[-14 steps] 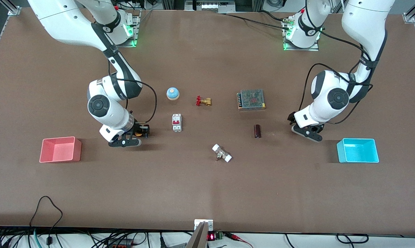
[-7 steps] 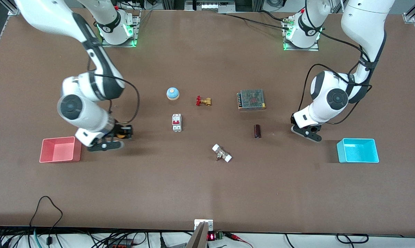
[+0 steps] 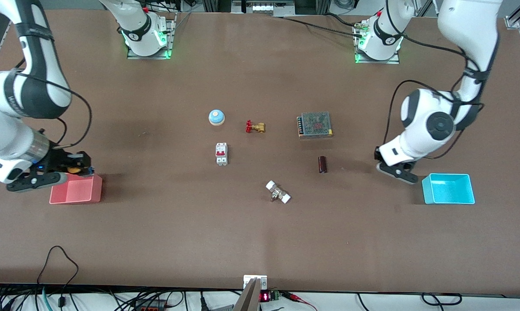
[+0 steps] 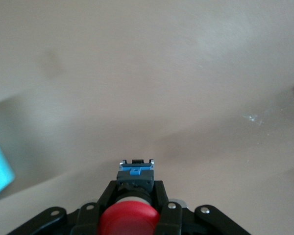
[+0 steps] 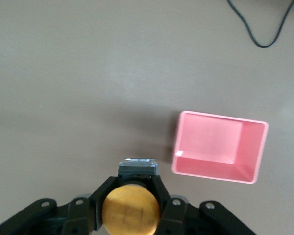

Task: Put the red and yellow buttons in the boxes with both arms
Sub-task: 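Carry the yellow button to the pink box while the left gripper carries red, then lower the buttons into the boxes and open both grippers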

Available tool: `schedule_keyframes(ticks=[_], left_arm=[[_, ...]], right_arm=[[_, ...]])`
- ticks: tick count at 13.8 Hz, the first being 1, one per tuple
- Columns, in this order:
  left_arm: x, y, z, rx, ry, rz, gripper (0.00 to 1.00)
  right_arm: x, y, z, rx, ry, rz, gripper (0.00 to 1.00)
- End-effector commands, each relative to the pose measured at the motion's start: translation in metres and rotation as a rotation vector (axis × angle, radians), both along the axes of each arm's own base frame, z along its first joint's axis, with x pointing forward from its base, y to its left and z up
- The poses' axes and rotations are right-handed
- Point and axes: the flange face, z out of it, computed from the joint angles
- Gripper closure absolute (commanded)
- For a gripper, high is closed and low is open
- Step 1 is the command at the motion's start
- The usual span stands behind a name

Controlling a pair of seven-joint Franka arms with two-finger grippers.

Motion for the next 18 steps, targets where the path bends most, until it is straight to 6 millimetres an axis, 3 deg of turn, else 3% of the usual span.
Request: schedule_keyframes(ticks=[1,4,5,8,13,15,18], left_arm=[[0.033,0.026,0.060,0.016,0.059,0.100,0.82],[0.054,0.085,0.089,0.016,0.029,0.259,0.82],[0.058,0.101,0.087,0.014,0.027,0.283,0.82],[0.067,0.159,0.055,0.006,0.049,0.358,0.82],[0.089,0.197,0.015,-0.007,0.062,0.426,0.82],[0.087,0.199,-0.007,-0.056,0.093,0.468,0.82],[0.087,0.209,-0.021,-0.051,0.068,0.479,0.82]], right_arm=[[0.011,-0.032,-0.015,0.001,-0.020,0.026,0.84],[0.018,-0.063,-0.045,-0.015,-0.042,0.012,0.84],[0.020,-0.074,-0.059,-0.021,-0.053,-0.001,0.84],[0.029,-0.084,-0.089,-0.024,-0.100,-0.013,0.84],[0.032,-0.092,-0.125,-0.016,-0.111,-0.040,0.82],[0.030,-0.096,-0.143,-0.009,-0.092,-0.052,0.82],[0.026,-0.096,-0.157,-0.005,-0.068,-0.052,0.82]])
